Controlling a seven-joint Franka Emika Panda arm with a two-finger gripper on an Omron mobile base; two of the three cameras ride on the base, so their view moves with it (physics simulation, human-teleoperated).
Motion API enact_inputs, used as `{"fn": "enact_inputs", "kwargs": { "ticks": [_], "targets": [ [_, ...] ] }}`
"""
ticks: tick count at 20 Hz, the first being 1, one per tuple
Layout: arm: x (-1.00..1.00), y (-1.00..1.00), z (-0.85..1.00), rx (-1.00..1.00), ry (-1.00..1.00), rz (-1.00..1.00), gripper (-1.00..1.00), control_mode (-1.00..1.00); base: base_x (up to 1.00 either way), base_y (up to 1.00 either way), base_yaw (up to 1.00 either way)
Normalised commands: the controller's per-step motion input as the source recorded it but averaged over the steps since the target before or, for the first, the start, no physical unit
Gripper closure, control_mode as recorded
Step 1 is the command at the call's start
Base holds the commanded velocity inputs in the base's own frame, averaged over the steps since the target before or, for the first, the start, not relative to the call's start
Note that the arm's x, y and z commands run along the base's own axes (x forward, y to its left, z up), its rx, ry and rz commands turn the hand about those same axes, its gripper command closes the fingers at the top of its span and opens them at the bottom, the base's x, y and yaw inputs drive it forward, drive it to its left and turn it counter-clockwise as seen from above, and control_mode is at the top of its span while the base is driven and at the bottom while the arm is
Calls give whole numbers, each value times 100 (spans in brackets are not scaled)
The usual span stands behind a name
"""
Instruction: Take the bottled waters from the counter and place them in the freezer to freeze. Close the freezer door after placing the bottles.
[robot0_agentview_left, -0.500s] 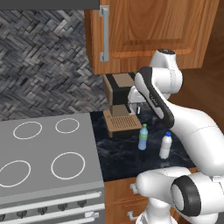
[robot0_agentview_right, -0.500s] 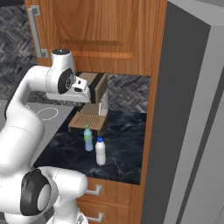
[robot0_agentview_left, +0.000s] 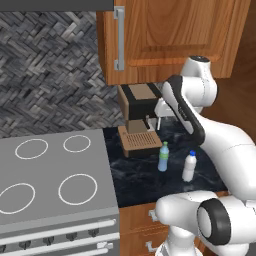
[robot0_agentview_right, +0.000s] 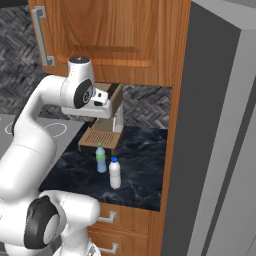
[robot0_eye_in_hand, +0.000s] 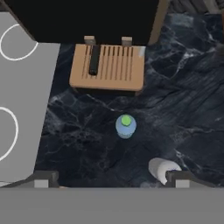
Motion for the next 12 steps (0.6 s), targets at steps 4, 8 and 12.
{"fn": "enact_inputs", "kwargs": {
  "ticks": [4, 8, 12],
  "targets": [
    [-8, -41, 0, 0, -2, -6, -100, -100, 0, 0, 0],
    [-35, -49, 0, 0, -13, -7, -100, -100, 0, 0, 0],
    [-41, -42, 0, 0, -18, -8, -100, -100, 0, 0, 0]
  ]
}}
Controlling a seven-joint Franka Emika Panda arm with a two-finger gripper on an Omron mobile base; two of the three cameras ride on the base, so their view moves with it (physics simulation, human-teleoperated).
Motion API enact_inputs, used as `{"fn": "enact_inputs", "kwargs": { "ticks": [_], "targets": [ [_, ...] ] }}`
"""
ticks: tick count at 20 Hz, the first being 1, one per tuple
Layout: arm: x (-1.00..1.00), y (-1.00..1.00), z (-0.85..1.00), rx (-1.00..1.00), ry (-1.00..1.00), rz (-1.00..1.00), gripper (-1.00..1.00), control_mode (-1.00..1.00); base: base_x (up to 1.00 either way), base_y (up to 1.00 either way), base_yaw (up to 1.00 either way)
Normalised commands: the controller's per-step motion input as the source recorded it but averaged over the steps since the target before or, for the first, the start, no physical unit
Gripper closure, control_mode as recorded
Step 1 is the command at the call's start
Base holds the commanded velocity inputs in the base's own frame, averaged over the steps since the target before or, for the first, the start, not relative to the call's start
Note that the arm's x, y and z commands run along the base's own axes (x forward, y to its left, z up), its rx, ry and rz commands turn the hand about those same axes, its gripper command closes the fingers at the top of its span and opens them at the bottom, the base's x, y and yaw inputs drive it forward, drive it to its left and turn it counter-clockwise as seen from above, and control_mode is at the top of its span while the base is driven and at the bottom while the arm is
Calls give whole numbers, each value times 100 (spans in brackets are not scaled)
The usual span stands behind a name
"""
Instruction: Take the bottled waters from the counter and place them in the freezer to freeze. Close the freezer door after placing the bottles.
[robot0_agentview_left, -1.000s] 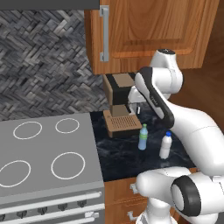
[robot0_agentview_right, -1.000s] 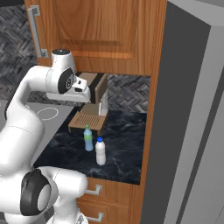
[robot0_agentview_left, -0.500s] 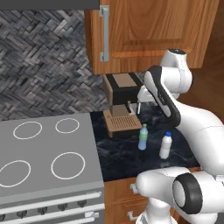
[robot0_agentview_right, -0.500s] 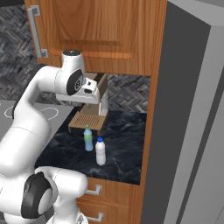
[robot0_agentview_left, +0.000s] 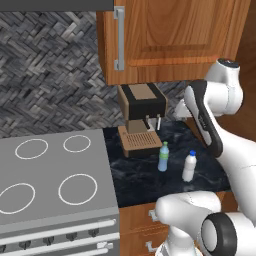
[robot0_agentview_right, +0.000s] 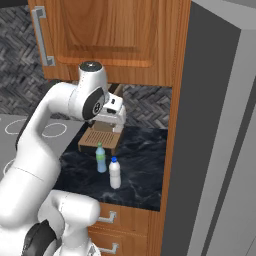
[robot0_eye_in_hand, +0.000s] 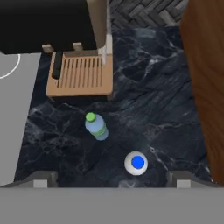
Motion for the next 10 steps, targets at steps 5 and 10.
{"fn": "enact_inputs", "kwargs": {
  "ticks": [5, 10],
  "targets": [
    [-43, -38, 0, 0, -14, -8, -100, -100, 0, 0, 0],
    [-36, -34, -8, 1, -9, -5, -100, -100, 0, 0, 0]
  ]
}}
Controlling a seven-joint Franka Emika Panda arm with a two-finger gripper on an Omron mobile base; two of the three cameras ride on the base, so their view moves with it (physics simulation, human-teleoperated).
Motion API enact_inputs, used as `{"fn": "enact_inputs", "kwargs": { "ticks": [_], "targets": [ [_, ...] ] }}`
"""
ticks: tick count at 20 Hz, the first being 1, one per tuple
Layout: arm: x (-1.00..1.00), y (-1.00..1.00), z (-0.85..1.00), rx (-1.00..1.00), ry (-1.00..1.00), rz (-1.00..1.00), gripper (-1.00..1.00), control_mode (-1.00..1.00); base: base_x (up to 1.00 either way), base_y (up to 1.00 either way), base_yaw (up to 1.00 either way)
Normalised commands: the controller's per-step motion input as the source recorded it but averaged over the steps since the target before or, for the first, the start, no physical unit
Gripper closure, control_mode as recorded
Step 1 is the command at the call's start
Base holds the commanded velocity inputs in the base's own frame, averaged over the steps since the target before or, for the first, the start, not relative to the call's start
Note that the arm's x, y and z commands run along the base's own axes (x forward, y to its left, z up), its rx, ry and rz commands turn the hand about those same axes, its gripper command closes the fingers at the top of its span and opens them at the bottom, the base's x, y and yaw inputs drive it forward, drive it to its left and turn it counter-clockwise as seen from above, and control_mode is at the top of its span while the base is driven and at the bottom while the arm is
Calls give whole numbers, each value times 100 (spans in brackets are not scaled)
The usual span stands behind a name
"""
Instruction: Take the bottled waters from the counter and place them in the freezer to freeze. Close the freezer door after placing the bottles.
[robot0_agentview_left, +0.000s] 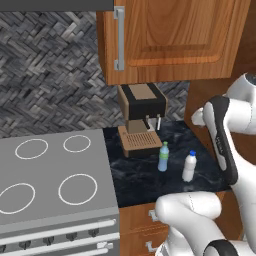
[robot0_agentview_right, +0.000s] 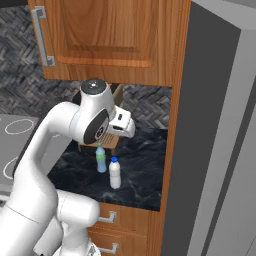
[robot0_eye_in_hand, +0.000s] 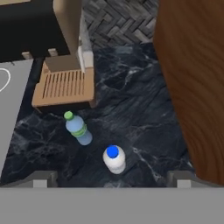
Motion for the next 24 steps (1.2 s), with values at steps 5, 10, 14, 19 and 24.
{"fn": "enact_inputs", "kwargs": {
  "ticks": [5, 10, 14, 19, 24],
  "targets": [
    [-26, -13, -30, 0, -11, 0, -100, -100, 0, 0, 0],
    [-6, -15, -32, 0, -13, 0, -100, -100, 0, 0, 0],
    [-2, -15, -35, 0, -9, 2, -100, -100, 0, 0, 0],
    [-21, -5, -27, 1, -13, 7, -100, -100, 0, 0, 0],
    [-16, -3, -19, 0, -22, 10, -100, -100, 0, 0, 0]
  ]
}}
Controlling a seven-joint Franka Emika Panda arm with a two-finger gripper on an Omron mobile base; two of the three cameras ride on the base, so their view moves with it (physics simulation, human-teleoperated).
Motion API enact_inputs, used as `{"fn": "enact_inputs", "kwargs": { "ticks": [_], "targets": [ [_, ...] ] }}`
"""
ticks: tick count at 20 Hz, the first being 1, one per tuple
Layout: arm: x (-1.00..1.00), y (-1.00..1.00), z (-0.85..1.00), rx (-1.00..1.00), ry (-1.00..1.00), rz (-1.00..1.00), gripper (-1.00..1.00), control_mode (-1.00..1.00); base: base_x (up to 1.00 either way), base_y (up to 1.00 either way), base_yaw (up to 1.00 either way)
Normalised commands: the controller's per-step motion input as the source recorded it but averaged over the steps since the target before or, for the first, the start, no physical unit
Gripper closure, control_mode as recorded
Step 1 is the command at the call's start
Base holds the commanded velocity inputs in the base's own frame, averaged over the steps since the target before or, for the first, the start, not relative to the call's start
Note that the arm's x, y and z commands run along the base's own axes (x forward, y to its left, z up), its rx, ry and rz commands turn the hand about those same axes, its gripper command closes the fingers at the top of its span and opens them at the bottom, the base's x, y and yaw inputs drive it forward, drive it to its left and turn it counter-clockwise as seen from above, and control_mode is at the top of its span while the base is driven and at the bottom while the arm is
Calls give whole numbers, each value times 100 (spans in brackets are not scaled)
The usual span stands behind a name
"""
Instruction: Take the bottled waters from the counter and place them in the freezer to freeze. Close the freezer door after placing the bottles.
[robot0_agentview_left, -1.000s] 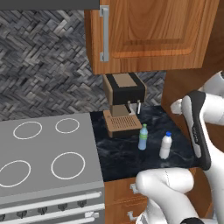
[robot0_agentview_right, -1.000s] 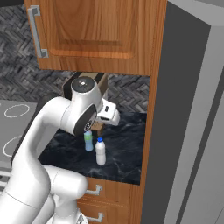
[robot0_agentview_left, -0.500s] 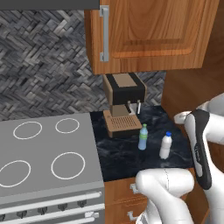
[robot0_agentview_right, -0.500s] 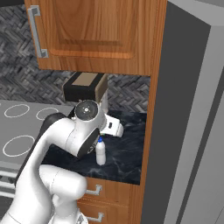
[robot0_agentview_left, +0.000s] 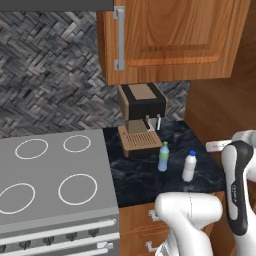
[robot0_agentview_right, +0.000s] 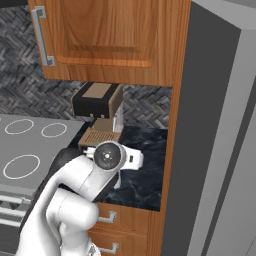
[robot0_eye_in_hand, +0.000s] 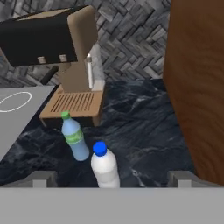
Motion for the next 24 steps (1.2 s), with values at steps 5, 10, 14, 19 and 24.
{"fn": "enact_inputs", "kwargs": {
  "ticks": [5, 10, 14, 19, 24],
  "targets": [
    [-5, -3, -25, -3, -26, 12, -100, -100, 0, 0, 0],
    [-2, 0, -23, -12, -24, 13, -100, -100, 0, 0, 0],
    [0, 5, -16, -16, -6, 15, -100, -100, 0, 0, 0],
    [0, 6, -19, -14, -3, 13, -100, -100, 0, 0, 0],
    [0, 0, -28, -11, -10, 17, -100, -100, 0, 0, 0]
  ]
}}
